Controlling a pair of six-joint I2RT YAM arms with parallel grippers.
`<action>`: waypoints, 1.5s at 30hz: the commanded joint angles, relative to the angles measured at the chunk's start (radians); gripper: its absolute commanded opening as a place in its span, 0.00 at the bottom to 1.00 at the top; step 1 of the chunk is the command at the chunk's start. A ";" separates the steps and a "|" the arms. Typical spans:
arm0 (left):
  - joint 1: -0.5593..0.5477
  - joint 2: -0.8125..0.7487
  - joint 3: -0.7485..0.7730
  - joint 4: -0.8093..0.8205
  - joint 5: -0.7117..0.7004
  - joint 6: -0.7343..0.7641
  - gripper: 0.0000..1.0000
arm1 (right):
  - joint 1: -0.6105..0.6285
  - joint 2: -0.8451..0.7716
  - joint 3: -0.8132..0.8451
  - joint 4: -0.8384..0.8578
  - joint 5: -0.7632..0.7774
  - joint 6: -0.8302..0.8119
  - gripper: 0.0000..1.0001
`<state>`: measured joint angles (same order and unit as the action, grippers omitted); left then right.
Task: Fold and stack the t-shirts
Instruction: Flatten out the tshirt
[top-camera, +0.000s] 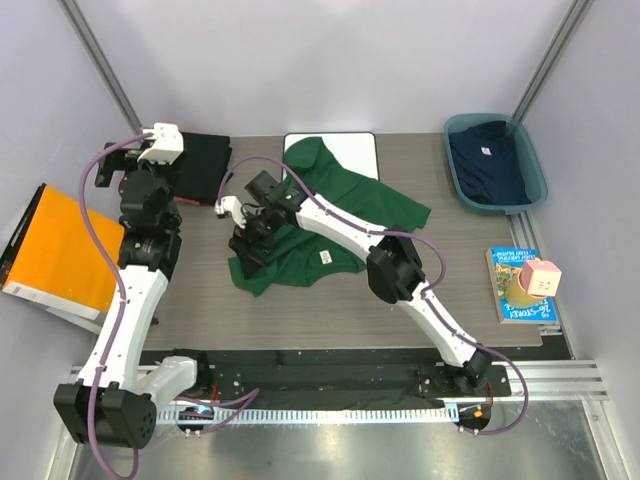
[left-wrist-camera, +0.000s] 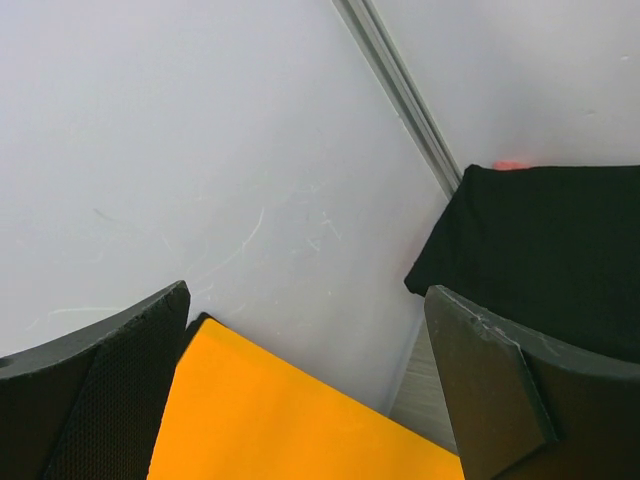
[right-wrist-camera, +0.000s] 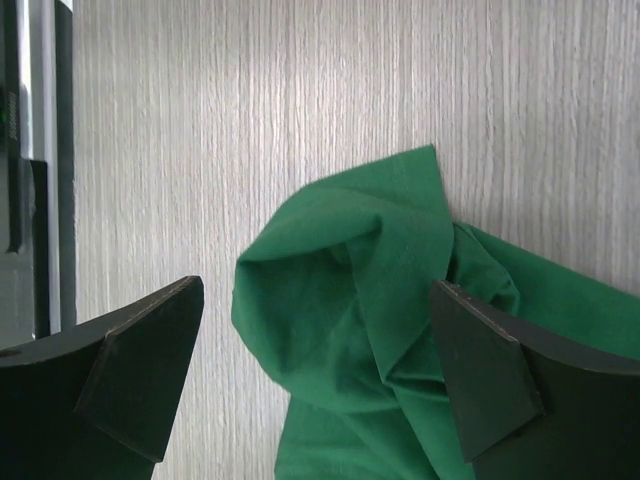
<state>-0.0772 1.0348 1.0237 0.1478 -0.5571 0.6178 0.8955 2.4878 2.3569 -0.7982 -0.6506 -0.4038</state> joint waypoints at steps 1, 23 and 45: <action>0.007 -0.033 -0.013 0.093 -0.006 0.028 1.00 | 0.017 0.005 0.015 0.082 -0.052 0.057 0.99; 0.007 -0.038 -0.033 0.044 0.022 -0.016 1.00 | 0.043 0.056 -0.077 0.060 -0.080 0.049 0.93; 0.019 -0.027 -0.117 0.052 0.106 -0.059 1.00 | 0.019 0.024 -0.096 -0.140 0.117 -0.142 0.01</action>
<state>-0.0689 1.0122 0.9104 0.1658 -0.5091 0.6106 0.9306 2.5622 2.2662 -0.7830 -0.6643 -0.4507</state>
